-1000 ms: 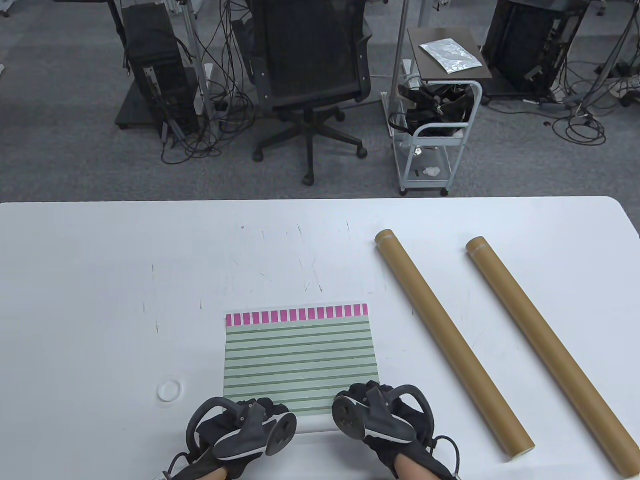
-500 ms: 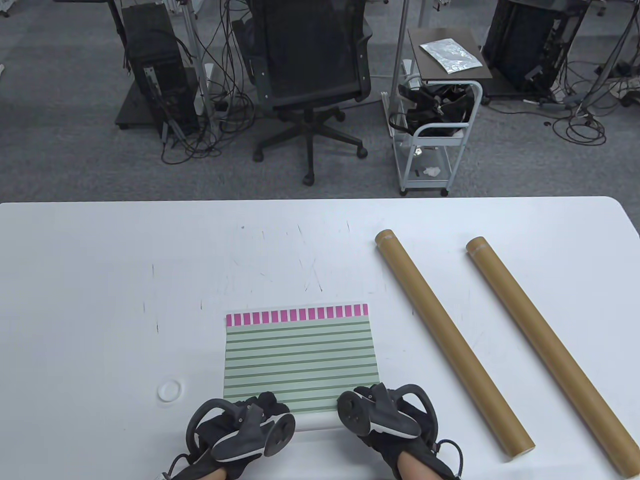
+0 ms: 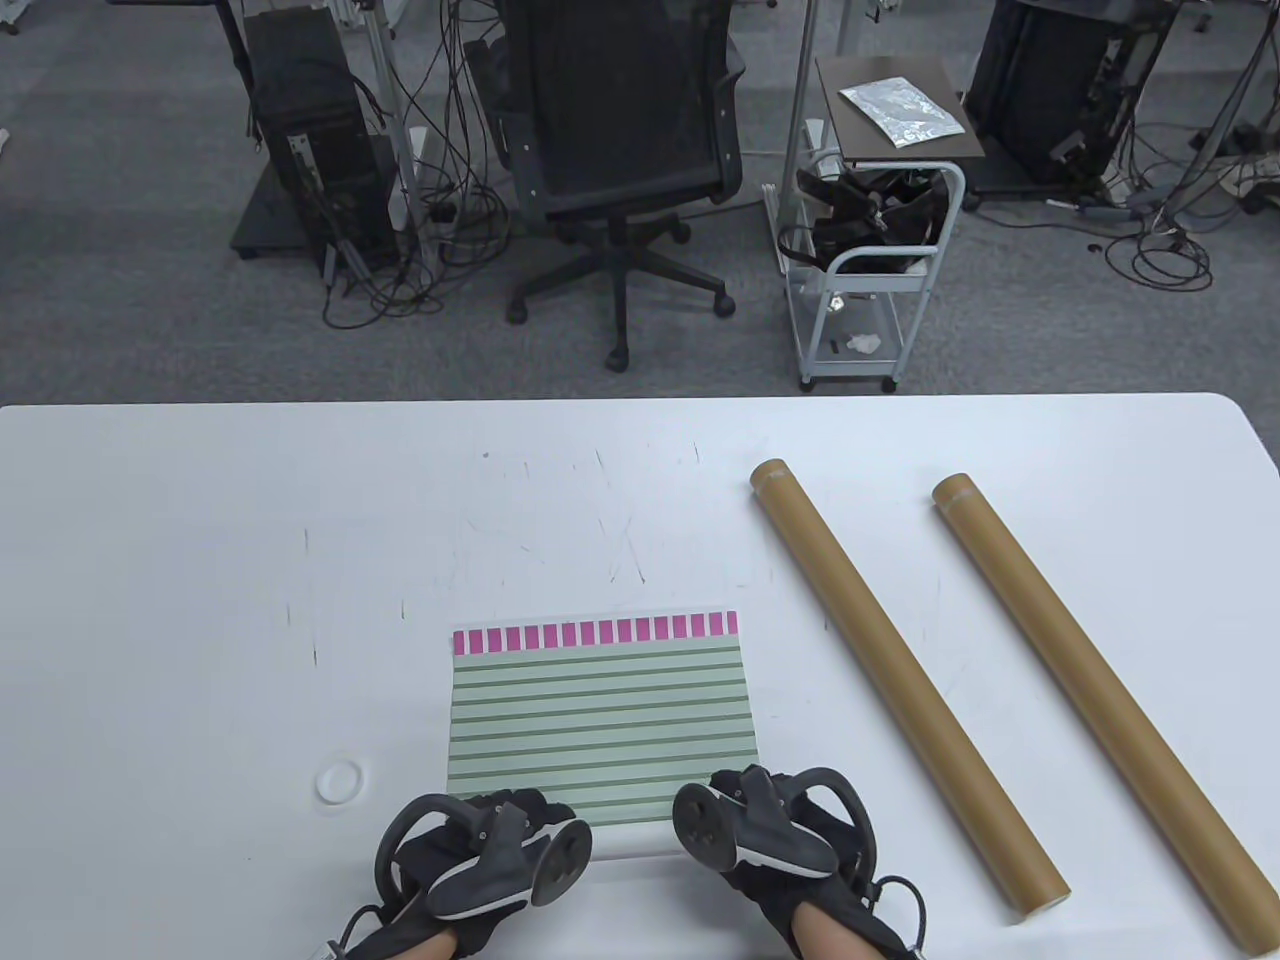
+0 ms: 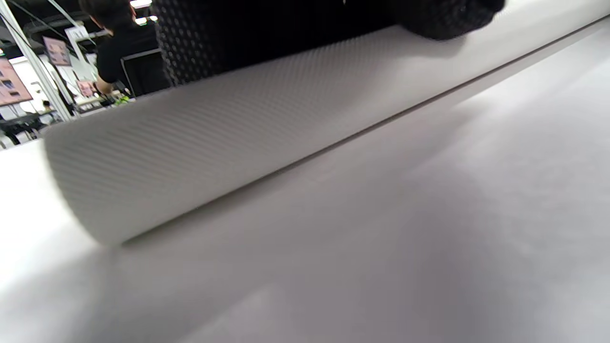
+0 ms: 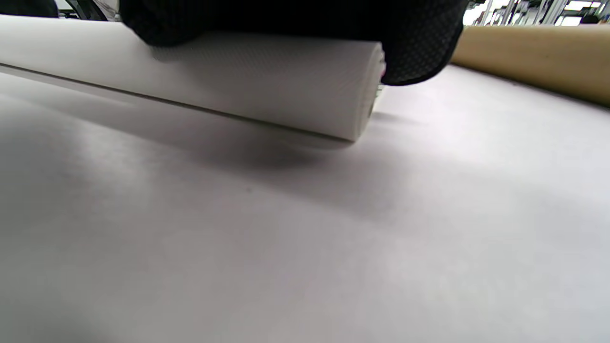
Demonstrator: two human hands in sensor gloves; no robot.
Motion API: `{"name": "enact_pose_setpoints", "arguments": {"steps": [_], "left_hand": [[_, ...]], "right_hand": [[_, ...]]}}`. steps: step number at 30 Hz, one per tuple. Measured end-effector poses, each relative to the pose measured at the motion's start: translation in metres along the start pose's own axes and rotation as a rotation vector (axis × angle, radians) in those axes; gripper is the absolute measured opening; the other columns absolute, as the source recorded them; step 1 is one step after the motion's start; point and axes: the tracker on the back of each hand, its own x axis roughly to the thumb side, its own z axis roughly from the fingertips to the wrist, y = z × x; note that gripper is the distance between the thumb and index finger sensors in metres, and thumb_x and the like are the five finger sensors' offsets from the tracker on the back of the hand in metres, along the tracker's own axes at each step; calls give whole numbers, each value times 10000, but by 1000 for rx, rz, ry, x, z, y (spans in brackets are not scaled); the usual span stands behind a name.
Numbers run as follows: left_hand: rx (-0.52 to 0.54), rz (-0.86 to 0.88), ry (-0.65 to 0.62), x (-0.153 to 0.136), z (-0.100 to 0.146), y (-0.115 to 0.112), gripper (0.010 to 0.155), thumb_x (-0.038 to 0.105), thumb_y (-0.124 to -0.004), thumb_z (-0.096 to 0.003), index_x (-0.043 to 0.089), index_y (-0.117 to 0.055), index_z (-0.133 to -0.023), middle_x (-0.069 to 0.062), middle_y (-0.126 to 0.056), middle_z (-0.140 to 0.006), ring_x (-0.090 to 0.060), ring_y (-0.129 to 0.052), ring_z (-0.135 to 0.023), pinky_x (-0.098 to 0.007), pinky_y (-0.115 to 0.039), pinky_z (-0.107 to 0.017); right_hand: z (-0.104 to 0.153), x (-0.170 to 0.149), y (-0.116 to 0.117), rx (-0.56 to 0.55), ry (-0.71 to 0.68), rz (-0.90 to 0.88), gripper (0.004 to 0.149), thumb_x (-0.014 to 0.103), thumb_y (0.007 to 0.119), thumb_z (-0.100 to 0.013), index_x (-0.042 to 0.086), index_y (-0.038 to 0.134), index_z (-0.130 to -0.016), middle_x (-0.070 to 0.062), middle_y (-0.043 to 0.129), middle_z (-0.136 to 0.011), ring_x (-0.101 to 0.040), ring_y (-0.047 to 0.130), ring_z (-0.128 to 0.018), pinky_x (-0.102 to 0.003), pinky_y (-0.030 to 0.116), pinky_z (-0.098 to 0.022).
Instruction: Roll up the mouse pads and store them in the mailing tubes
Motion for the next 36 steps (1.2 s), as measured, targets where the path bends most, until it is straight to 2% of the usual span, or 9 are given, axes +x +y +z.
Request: {"name": "enact_pose_setpoints", "arguments": {"steps": [5,11,15,20,23,26,27,31,36], "left_hand": [[-22,32,-10,-2,0,-1,452,437,-661,-395,353,-782,-822,92,-910,-813,-136,-987,-675,-257,-878,-507],[-56,85,19,-7,-5,-3,432,423,-634,-409,387,-779,-815,111,-879,-835,-137,-954,-700,-271,-858,-548],[-49,99,27,-10,-7,-4,427,431,-632,-407,398,-785,-804,116,-879,-825,-128,-952,-690,-271,-857,-545],[18,30,49,-9,-3,-5,443,451,-612,-416,386,-750,-832,105,-854,-849,-124,-972,-669,-255,-876,-515],[74,-9,-13,-2,4,0,416,438,-673,-430,415,-708,-844,99,-678,-976,-127,-851,-836,-318,-794,-663],[117,-125,-50,9,10,5,447,452,-736,-408,423,-693,-852,135,-765,-897,-79,-912,-743,-272,-835,-610],[99,-117,-57,10,10,4,496,502,-743,-384,396,-695,-867,112,-794,-887,-100,-925,-732,-272,-845,-594],[65,7,-5,1,4,3,442,432,-740,-412,392,-726,-852,114,-839,-857,-111,-937,-725,-277,-851,-584],[39,79,13,-7,-2,-1,441,413,-701,-426,400,-719,-867,122,-829,-878,-110,-925,-753,-285,-839,-608]], "right_hand": [[1,0,-1,30,-22,-3,473,338,634,-468,257,753,-919,-19,833,-857,-256,866,-717,-493,720,-625],[9,7,-10,-95,-60,-10,449,382,745,-434,289,759,-873,8,829,-834,-231,853,-708,-477,713,-633],[5,14,-6,-85,-61,81,430,375,749,-426,304,744,-850,27,828,-809,-197,860,-678,-458,735,-619],[3,14,-4,-69,-34,56,430,349,720,-447,288,744,-871,7,831,-841,-221,863,-698,-469,734,-615],[3,15,-3,-76,-30,81,433,341,698,-453,286,733,-881,6,825,-852,-223,862,-706,-471,732,-618],[3,14,-1,-71,-19,73,440,333,674,-461,283,715,-896,-2,807,-868,-229,849,-720,-476,720,-628],[2,14,-1,-69,-16,68,442,331,664,-465,281,708,-902,-1,801,-874,-233,844,-726,-478,715,-632],[2,13,-3,-69,-20,54,448,327,652,-475,272,702,-916,-10,788,-889,-245,835,-740,-487,705,-640],[2,21,-10,-107,-60,60,462,360,739,-453,275,743,-907,-8,814,-884,-246,856,-737,-481,724,-627]]}}
